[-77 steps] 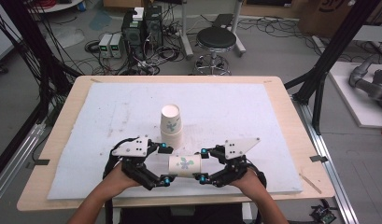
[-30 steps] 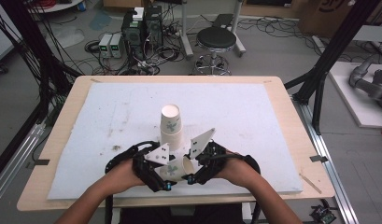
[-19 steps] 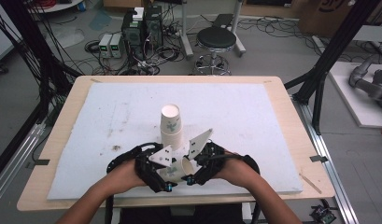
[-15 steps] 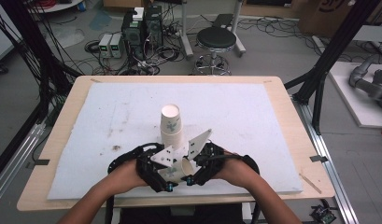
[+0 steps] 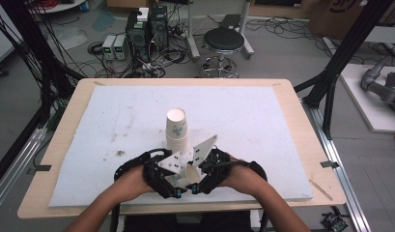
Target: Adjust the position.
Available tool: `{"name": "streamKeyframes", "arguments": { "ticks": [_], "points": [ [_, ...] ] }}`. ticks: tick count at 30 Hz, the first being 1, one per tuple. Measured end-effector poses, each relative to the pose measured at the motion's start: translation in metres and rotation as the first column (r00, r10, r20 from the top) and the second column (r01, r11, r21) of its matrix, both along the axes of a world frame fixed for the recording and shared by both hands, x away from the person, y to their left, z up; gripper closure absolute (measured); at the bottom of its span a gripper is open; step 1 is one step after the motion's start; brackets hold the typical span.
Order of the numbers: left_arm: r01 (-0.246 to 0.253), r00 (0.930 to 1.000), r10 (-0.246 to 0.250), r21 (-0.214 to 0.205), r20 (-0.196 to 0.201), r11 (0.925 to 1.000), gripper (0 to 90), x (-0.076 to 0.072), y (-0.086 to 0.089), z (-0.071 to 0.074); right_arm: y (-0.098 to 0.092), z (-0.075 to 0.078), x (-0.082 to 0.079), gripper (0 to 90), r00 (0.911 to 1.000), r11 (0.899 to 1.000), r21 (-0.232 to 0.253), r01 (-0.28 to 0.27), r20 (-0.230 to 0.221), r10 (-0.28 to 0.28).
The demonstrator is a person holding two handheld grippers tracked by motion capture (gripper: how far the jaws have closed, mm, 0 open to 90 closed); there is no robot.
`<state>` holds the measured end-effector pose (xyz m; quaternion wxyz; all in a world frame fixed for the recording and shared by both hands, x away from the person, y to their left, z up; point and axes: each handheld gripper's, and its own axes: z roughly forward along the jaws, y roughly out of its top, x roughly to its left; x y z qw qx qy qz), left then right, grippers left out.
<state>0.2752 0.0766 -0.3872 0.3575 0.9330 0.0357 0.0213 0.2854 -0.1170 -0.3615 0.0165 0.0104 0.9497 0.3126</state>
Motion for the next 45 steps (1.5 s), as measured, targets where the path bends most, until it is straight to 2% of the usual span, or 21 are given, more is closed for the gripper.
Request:
{"name": "streamKeyframes", "arguments": {
  "ticks": [5,8,10,14,18,19,21,24,28,32,34,36,38,40,41,42,43,45],
  "points": [
    [-0.016,0.9998,0.016,-0.041,-0.013,0.9990,33.3,0.000,0.004,-0.003,-0.008,0.002,0.001,21.6,0.9988,0.994,0.100,0.048,-0.017,-0.046],
    [-0.038,0.9991,0.036,-0.080,-0.025,0.9961,32.9,0.002,0.010,-0.007,-0.017,0.005,0.002,21.6,0.9969,0.982,0.172,0.073,-0.041,-0.067],
    [-0.061,0.9979,0.059,-0.120,-0.027,0.9909,32.7,0.003,0.015,-0.009,-0.024,0.007,0.003,21.6,0.9953,0.973,0.211,0.094,-0.046,-0.086],
    [-0.117,0.9931,0.115,-0.197,-0.023,0.9733,32.2,0.002,0.026,-0.013,-0.040,0.008,0.003,21.6,0.9902,0.957,0.254,0.139,-0.043,-0.133],
    [-0.169,0.9852,0.171,-0.270,-0.018,0.9478,31.8,0.002,0.039,-0.016,-0.057,0.005,0.002,21.6,0.9805,0.935,0.294,0.196,-0.044,-0.191],
    [-0.187,0.9818,0.188,-0.298,-0.025,0.9362,31.8,0.002,0.042,-0.017,-0.059,0.004,0.002,21.6,0.9782,0.931,0.302,0.207,-0.047,-0.202],
    [-0.213,0.9759,0.217,-0.335,-0.026,0.9180,31.7,0.002,0.050,-0.019,-0.067,0.001,0.002,21.7,0.9722,0.918,0.323,0.232,-0.045,-0.230],
    [-0.251,0.9648,0.261,-0.400,-0.028,0.8814,31.4,0.001,0.061,-0.021,-0.079,-0.004,0.001,21.7,0.9606,0.896,0.349,0.273,-0.051,-0.273],
    [-0.279,0.9530,0.302,-0.446,-0.020,0.8503,31.4,0.000,0.071,-0.025,-0.096,-0.012,0.000,21.7,0.9436,0.868,0.375,0.325,-0.068,-0.324],
    [-0.295,0.9424,0.334,-0.486,-0.006,0.8227,31.5,-0.002,0.081,-0.029,-0.106,-0.020,-0.001,21.7,0.9295,0.847,0.392,0.358,-0.066,-0.363],
    [-0.305,0.9363,0.351,-0.502,-0.004,0.8089,31.4,-0.003,0.087,-0.030,-0.110,-0.023,-0.002,21.7,0.9219,0.838,0.397,0.374,-0.059,-0.383],
    [-0.316,0.9301,0.367,-0.510,0.000,0.8000,31.5,-0.002,0.094,-0.031,-0.115,-0.026,-0.002,21.8,0.9156,0.834,0.394,0.386,-0.052,-0.399],
    [-0.325,0.9239,0.383,-0.528,-0.001,0.7847,31.8,-0.002,0.101,-0.031,-0.120,-0.029,-0.003,21.8,0.9068,0.827,0.394,0.402,-0.045,-0.419],
    [-0.339,0.9137,0.406,-0.553,-0.001,0.7610,32.0,-0.002,0.109,-0.031,-0.125,-0.031,-0.003,21.8,0.8995,0.820,0.395,0.414,-0.039,-0.435],
    [-0.352,0.9046,0.426,-0.570,-0.002,0.7427,32.1,-0.002,0.115,-0.031,-0.127,-0.032,-0.004,21.8,0.8940,0.813,0.398,0.425,-0.042,-0.446],
    [-0.361,0.8976,0.441,-0.580,-0.004,0.7299,32.1,-0.002,0.119,-0.031,-0.130,-0.034,-0.004,21.8,0.8895,0.806,0.405,0.432,-0.044,-0.455],
    [-0.371,0.8883,0.459,-0.596,-0.004,0.7124,32.2,-0.002,0.123,-0.031,-0.132,-0.034,-0.004,21.8,0.8866,0.802,0.408,0.437,-0.043,-0.460],
    [-0.383,0.8709,0.491,-0.628,-0.002,0.6768,32.3,-0.002,0.132,-0.031,-0.138,-0.036,-0.004,21.8,0.8710,0.785,0.413,0.461,-0.041,-0.490]
  ]
}}
